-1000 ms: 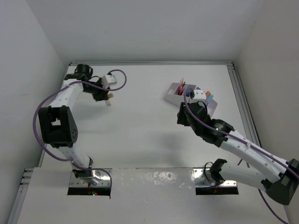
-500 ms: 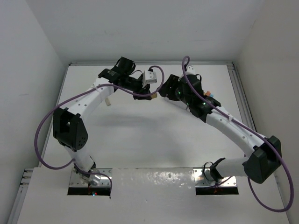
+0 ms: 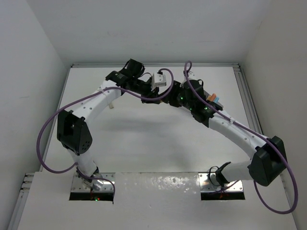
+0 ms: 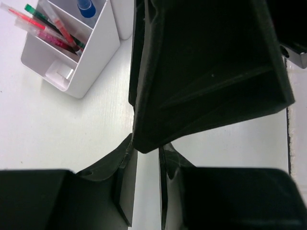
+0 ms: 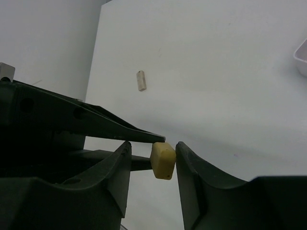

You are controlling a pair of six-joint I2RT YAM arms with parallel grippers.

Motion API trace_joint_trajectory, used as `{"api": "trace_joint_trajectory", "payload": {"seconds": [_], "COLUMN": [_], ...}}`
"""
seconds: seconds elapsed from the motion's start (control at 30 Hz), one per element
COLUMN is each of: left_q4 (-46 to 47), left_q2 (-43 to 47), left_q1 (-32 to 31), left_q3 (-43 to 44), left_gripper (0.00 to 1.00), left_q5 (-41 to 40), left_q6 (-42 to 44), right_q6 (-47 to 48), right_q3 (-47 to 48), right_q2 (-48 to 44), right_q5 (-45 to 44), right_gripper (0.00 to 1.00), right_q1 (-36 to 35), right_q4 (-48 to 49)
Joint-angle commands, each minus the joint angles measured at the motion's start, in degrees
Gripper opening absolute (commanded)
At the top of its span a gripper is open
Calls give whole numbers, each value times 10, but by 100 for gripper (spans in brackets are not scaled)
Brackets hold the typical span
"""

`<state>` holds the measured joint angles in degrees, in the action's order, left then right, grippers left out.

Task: Sort the stationery into containers
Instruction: Place the stationery in the storage box.

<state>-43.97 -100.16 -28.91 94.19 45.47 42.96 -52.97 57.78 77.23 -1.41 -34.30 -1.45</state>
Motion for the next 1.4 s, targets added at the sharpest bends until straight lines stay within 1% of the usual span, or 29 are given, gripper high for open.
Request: {"api": "trace_joint_trajectory", "payload": {"seconds": [0.0,0.03,0.13,0.17,0.2,0.23,0.33,0.37,0.4,0.43,0.47,0.5,0.53,0.57,0.6,0.67,0.7,0.73,0.77,0.8,0.83,0.9,0.93,0.97,1.1,1.17,1.23,1.27,1.37], "left_q4": [18,16,14,13,15,13,13,15,19,20,20,15,14,14,19,30,47,56,65,81,97,110,120,125,154,158,158,159,164], "left_q2": [0,1,0,-1,-1,-1,-3,-3,-4,-3,-1,-1,3,5,6,12,17,17,19,22,22,25,26,28,32,27,15,11,-6], "left_q1": [-4,-4,-5,-5,-7,-7,-9,-8,-9,-9,-5,1,7,27,38,73,83,95,114,123,142,162,184,196,247,264,273,282,289], "left_q3": [22,23,25,26,27,28,34,36,37,38,39,39,39,38,36,32,28,24,14,7,-7,-22,-37,-45,-96,-114,-124,-128,-139], "left_gripper": [0,0,0,0,0,0,0,6,39,66,82,99,100,100,100,100,100,100,100,100,100,100,100,100,100,100,100,99,96], "left_q5": [8,8,8,8,7,6,4,-5,-16,-25,-43,-48,-49,-46,-43,-65,-84,-104,-156,-187,-244,-290,-314,-318,-324,-346,-363,-367,-372], "left_q6": [-7,-7,-7,-6,-6,-6,-9,-21,-30,-44,-47,-48,-57,-61,-68,-103,-137,-152,-163,-174,-195,-226,-236,-245,-277,-278,-276,-275,-275], "right_q6": [-14,-16,-19,-20,-20,-20,-14,-9,-3,17,29,42,71,84,95,117,125,131,139,150,153,163,164,165,170,165,172,175,180], "right_q3": [-5,-6,-9,-11,-12,-12,-12,-10,-10,-8,-6,-5,-2,-1,1,-4,-8,-23,-32,-40,-49,-56,-60,-62,-81,-78,-79,-78,-66], "right_q2": [4,4,4,4,3,2,-2,-8,-24,-37,-50,-82,-99,-114,-130,-169,-181,-197,-202,-204,-200,-191,-179,-175,-140,-122,-97,-89,-57], "right_q5": [10,10,6,7,7,7,6,-9,-24,-44,-94,-118,-142,-188,-210,-249,-286,-307,-326,-343,-365,-363,-351,-338,-266,-235,-211,-181,-169], "right_gripper": [40,40,29,23,8,1,0,0,0,0,0,0,0,0,0,0,0,0,0,0,0,0,0,0,0,0,0,0,0], "right_q1": [-5,-4,-4,-5,-3,-3,-4,-2,-1,3,10,14,20,34,42,72,84,94,113,122,146,171,183,207,260,288,304,309,318], "right_q4": [38,36,36,38,41,42,37,30,-1,-21,-45,-89,-113,-158,-180,-223,-261,-278,-290,-309,-322,-326,-320,-313,-255,-240,-204,-182,-170]}}
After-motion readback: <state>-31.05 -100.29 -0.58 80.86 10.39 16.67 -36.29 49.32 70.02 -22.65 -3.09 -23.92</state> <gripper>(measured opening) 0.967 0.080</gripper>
